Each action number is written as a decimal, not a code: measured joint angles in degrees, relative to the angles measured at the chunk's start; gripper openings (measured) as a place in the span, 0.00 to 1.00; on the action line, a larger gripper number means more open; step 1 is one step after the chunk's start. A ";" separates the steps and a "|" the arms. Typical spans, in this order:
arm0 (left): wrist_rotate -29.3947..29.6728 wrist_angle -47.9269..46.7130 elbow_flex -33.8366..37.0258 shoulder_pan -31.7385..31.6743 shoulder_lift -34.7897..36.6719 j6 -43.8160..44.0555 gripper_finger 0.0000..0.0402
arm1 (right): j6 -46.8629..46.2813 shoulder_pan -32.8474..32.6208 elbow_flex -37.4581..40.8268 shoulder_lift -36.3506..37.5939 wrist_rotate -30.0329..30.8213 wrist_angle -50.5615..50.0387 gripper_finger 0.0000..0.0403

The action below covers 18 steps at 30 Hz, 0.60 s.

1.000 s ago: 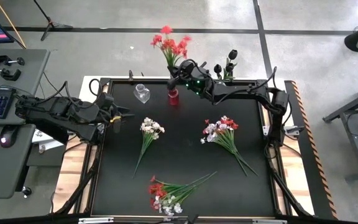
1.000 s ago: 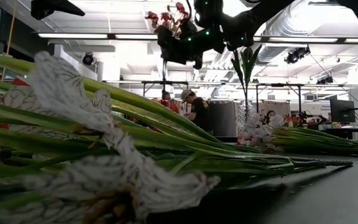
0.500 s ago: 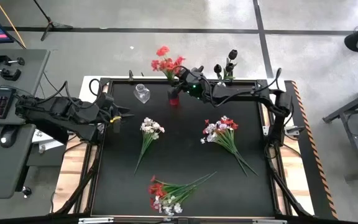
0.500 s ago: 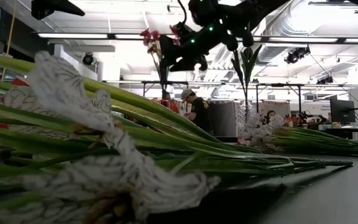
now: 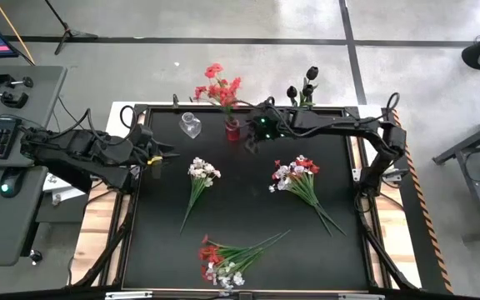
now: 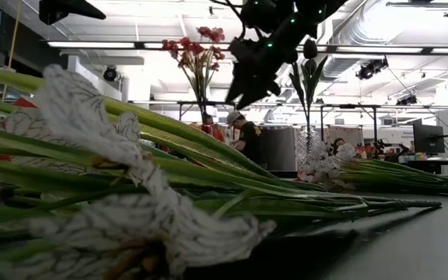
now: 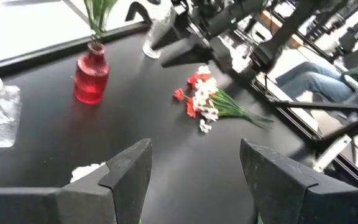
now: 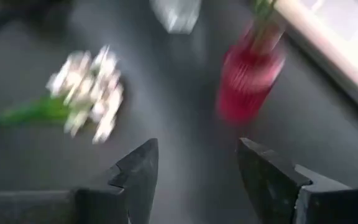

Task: Sort flowers into vase by color
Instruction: Put the top red flowers into the red flower vase

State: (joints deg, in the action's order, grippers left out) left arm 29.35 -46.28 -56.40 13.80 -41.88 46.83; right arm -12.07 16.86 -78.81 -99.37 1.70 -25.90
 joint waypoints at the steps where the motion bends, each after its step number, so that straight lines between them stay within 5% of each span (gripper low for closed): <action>1: -0.84 0.02 0.00 0.01 0.01 0.00 0.58 | -0.82 -0.34 0.00 0.44 -1.94 -2.99 0.51; 5: -3.69 -0.02 0.00 0.02 -0.01 -0.02 0.58 | -2.28 -3.78 0.00 1.36 -7.86 -16.90 0.51; 9: -4.89 -0.08 0.00 0.02 0.01 -0.50 0.58 | -3.93 -10.55 3.69 2.93 -7.65 -27.66 0.51; 18: -5.24 -0.14 0.00 0.00 0.02 -0.57 0.58 | -36.44 -28.68 29.24 23.09 -5.86 -23.51 0.50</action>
State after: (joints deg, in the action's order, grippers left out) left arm 24.12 -46.42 -56.40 13.80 -41.86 46.26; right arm -48.51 -11.82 -49.56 -76.28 -4.16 -49.41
